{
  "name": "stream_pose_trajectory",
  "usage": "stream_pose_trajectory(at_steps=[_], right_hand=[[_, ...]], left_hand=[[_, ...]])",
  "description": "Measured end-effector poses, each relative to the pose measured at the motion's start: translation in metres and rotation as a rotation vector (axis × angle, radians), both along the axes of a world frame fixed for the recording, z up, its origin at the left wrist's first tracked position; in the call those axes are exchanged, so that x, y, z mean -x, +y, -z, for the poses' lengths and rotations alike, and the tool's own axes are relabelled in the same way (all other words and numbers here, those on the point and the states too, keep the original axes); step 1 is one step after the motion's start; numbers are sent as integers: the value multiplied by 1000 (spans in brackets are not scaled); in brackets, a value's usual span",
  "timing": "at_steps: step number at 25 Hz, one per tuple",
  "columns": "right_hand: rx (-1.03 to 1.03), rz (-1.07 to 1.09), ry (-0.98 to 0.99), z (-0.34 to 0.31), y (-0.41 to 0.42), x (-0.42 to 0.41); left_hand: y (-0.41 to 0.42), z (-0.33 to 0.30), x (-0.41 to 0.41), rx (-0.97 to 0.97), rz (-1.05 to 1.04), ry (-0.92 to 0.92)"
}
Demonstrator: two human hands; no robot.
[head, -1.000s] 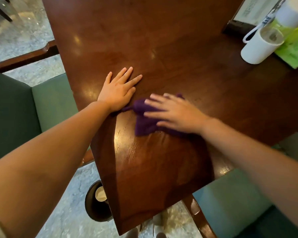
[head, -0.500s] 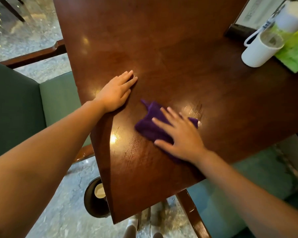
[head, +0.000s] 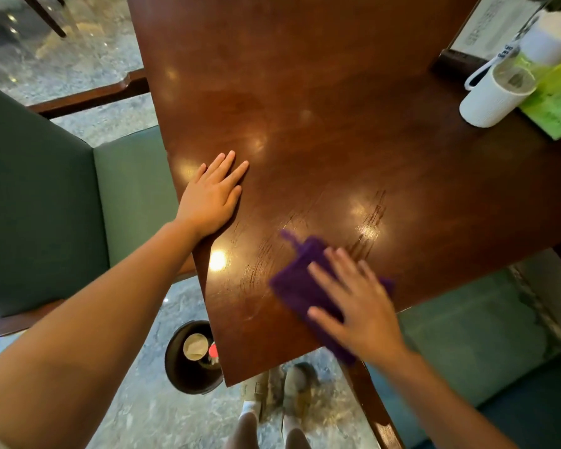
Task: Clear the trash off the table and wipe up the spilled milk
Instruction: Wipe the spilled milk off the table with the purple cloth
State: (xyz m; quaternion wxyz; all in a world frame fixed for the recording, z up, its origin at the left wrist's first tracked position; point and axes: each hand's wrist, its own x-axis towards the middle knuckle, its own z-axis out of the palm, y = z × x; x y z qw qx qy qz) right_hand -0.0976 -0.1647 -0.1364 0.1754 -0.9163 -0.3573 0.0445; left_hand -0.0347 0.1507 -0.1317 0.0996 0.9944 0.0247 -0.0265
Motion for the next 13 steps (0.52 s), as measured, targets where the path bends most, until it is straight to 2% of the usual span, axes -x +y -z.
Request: stream_pose_trajectory(at_steps=[3,6,9,13], right_hand=[[101,377,-25,-3,-5,-67],[158,460,-4,-7,1,-127],[143,326,-52,-4,35,-122],[47,-63,-50,-6,102,-61]], left_hand=[[2,3,0,7,-1,-29],[1,4,-1,14,-4,-39],[3,3,-2,45,14,-27],[19,-2,-7,110,115,14]])
